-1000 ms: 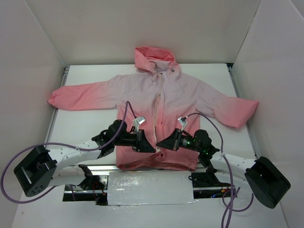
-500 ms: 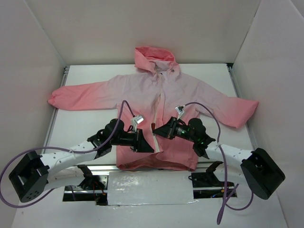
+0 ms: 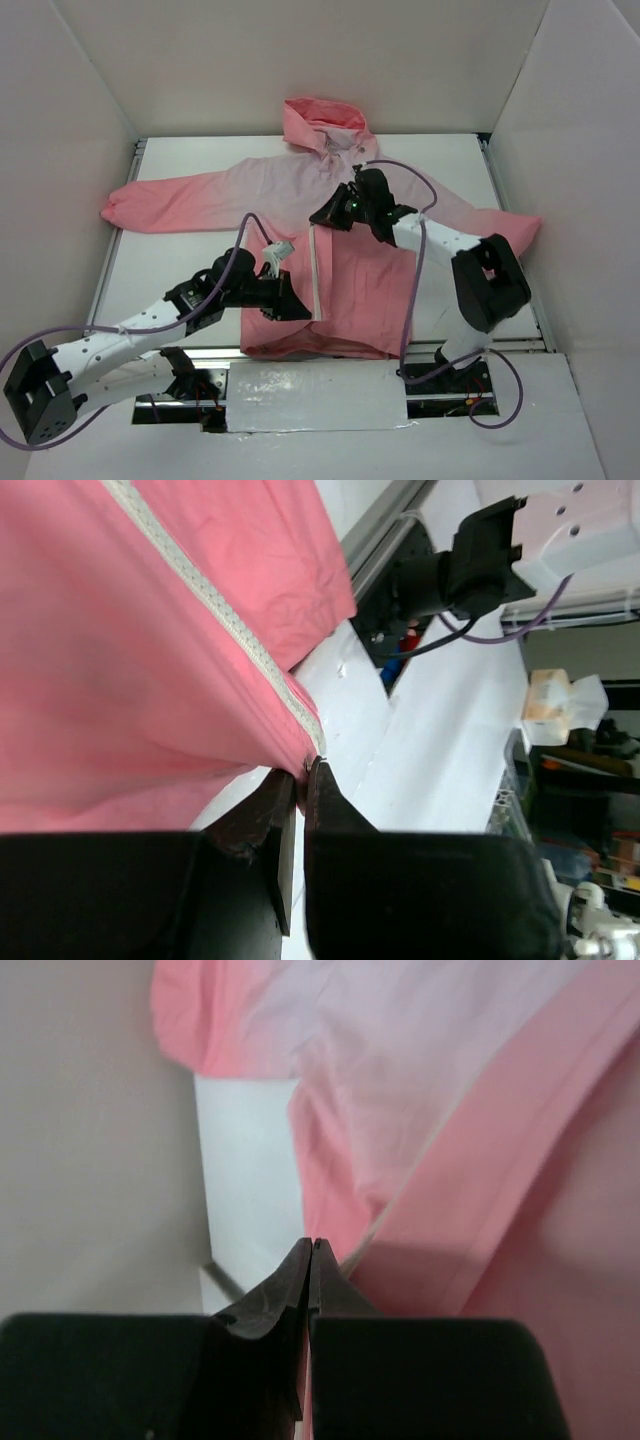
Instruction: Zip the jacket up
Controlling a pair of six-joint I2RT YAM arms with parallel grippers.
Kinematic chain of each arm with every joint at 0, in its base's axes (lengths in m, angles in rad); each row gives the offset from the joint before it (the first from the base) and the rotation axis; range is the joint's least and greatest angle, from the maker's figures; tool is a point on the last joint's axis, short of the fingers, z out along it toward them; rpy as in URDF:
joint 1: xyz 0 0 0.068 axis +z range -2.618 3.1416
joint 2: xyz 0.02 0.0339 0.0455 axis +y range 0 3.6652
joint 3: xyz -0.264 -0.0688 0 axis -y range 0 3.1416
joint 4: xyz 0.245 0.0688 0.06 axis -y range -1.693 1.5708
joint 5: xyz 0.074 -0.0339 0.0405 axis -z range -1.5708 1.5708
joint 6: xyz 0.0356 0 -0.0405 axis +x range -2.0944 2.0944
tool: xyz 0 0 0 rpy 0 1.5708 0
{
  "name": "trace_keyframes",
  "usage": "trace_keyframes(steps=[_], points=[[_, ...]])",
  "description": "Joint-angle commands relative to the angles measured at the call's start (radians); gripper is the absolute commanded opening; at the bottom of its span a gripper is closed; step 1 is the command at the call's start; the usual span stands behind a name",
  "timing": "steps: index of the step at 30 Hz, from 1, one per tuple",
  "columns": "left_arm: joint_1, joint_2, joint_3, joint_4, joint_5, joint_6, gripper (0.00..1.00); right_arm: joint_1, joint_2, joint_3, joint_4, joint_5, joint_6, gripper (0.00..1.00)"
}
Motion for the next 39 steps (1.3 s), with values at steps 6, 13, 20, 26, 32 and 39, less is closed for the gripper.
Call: trace_keyframes(steps=[6,13,20,26,32,39], points=[[-0.051,-0.201,0.010,-0.247,0.018,0.045,0.00,-0.233,0.233,0.329,-0.068,0.047,-0.044,0.00],[-0.060,-0.326,-0.016,-0.326,-0.023,0.001,0.00,-0.361,0.371,0.614,-0.097,-0.048,-0.138,0.00],[-0.071,-0.350,-0.056,-0.398,-0.064,-0.034,0.00,-0.473,0.512,0.867,-0.029,-0.209,-0.133,0.00],[-0.096,-0.394,-0.104,-0.435,-0.228,-0.100,0.00,-0.510,0.605,1.132,-0.071,-0.277,-0.170,0.00],[-0.106,-0.448,-0.145,-0.504,-0.386,-0.165,0.00,-0.588,0.670,1.329,-0.073,-0.261,-0.103,0.00],[-0.163,-0.378,-0.141,-0.452,-0.432,-0.152,0.00,-0.625,0.647,1.342,0.055,-0.215,-0.018,0.00]])
